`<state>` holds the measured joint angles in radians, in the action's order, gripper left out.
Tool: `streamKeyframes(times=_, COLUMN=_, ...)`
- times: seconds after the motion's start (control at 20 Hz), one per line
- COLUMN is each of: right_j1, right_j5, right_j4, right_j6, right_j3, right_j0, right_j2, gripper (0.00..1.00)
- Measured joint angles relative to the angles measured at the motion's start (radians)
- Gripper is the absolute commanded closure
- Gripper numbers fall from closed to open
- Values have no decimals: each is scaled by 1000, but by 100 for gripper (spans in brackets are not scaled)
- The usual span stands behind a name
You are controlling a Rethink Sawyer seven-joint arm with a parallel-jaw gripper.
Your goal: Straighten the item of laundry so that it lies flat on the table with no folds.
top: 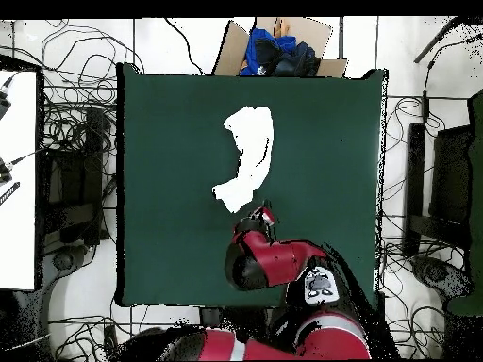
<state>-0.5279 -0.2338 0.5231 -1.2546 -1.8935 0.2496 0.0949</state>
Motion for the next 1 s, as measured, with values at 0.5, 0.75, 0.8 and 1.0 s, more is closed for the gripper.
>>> streamKeyframes(times=0.5, right_j1=50, right_j5=1, right_j4=23, right_j6=0, right_j3=9, right_j0=85, right_j2=-91, gripper=0)
streamKeyframes(times=0.75, right_j1=80, right_j5=7, right_j4=58, right_j6=0, right_j3=9, right_j0=181, right_j2=-193, gripper=0)
streamKeyframes(times=0.8, right_j1=88, right_j5=10, right_j4=63, right_j6=0, right_j3=9, right_j0=199, right_j2=-211, gripper=0)
streamKeyframes(times=1.0, right_j1=114, right_j5=14, right_j4=83, right_j6=0, right_j3=9, right_j0=248, right_j2=-266, gripper=0)
